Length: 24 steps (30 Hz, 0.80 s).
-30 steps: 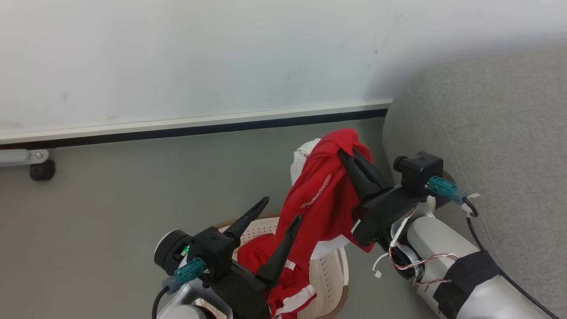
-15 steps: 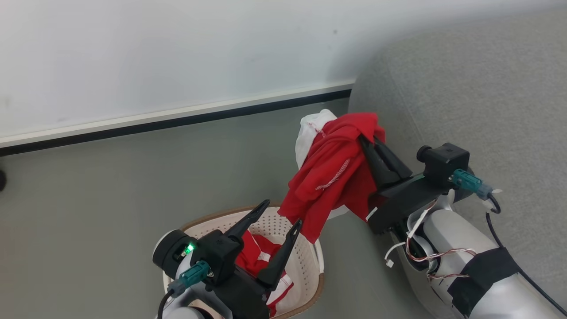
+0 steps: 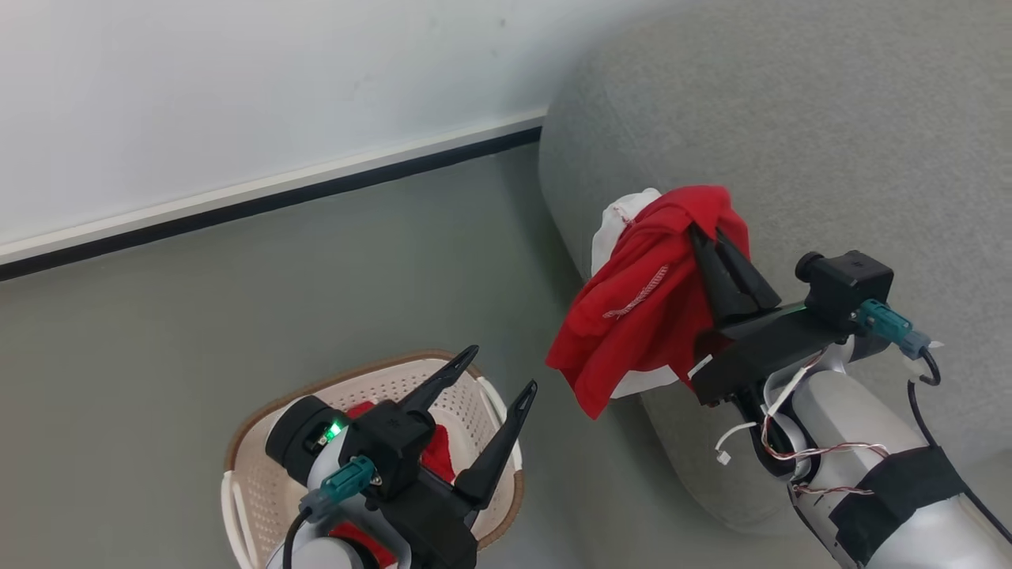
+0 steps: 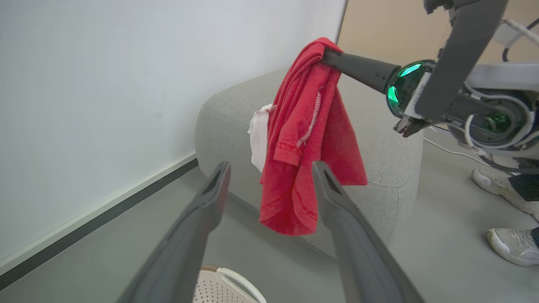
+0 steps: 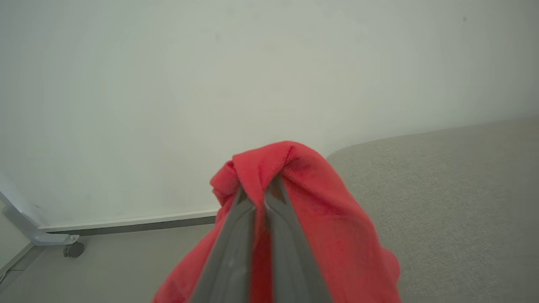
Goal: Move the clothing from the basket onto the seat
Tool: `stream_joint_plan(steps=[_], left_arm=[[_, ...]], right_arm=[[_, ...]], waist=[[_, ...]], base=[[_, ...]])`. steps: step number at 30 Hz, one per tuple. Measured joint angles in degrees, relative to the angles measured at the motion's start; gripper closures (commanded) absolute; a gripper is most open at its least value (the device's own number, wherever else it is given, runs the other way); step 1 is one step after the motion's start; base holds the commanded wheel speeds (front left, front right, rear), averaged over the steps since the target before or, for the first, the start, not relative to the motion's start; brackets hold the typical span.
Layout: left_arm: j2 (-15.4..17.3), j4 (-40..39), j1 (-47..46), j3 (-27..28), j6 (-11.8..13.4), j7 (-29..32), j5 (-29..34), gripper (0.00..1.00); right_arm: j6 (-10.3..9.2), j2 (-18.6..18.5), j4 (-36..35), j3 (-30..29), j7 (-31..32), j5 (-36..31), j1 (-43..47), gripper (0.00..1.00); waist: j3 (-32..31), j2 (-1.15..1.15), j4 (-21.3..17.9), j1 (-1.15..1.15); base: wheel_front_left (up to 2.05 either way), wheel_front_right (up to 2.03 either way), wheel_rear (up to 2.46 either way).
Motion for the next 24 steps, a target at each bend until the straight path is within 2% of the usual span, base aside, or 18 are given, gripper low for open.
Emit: stream_joint_plan(steps=[12, 24], left_arm=[[-0.1, -0.1, -1.2, -1.2, 0.0, 1.0, 0.3, 0.0], [-0.1, -0.4, -2.9, -1.8, -0.5, 2.1, 0.9, 0.0]], right_arm=[[-1.2, -0.3, -2.4, -4.1, 0.0, -0.3, 1.9, 1.0], [-2.12, -2.4, -2.9, -10.5, 0.0, -0.3, -0.4, 1.0]], waist=[[2.0, 0.0, -4.3, 0.0], [4.4, 0.0, -5.8, 0.0]], base=[[0.0, 0.0, 0.0], [0.0, 0.0, 0.0]])
